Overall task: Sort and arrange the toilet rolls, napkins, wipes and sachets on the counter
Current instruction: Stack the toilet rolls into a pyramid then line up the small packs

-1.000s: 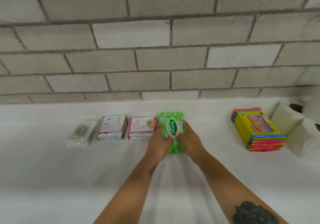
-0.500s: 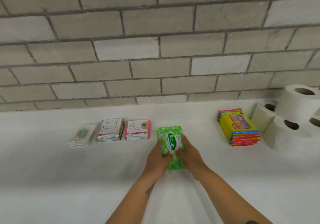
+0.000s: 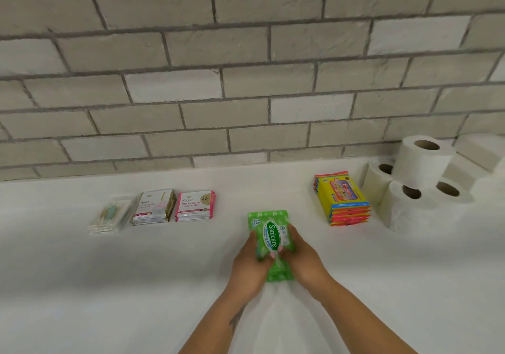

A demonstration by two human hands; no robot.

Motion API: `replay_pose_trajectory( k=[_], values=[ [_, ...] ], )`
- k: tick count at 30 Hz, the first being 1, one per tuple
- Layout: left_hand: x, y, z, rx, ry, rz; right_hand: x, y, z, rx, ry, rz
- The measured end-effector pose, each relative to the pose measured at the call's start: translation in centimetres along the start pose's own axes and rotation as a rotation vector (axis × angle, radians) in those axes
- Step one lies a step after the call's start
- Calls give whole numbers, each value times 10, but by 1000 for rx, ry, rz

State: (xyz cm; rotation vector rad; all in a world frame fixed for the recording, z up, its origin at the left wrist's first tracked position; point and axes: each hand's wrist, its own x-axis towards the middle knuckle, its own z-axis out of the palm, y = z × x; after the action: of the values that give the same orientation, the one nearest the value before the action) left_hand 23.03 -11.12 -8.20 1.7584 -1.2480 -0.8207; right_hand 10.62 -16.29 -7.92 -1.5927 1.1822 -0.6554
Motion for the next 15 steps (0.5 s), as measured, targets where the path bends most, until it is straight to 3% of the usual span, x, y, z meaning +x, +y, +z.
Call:
replay_pose_trajectory(
  k=[10,13,15],
  values=[
    [-1,18,37,4,-21,13,-5,10,-43,-17,-28,21],
    [3,23,38,-6,-92,24,-6,6,-55,-37,-70,52],
    [6,24,34,141,-199,65,-11,2,-65,-107,-125,40]
  ],
)
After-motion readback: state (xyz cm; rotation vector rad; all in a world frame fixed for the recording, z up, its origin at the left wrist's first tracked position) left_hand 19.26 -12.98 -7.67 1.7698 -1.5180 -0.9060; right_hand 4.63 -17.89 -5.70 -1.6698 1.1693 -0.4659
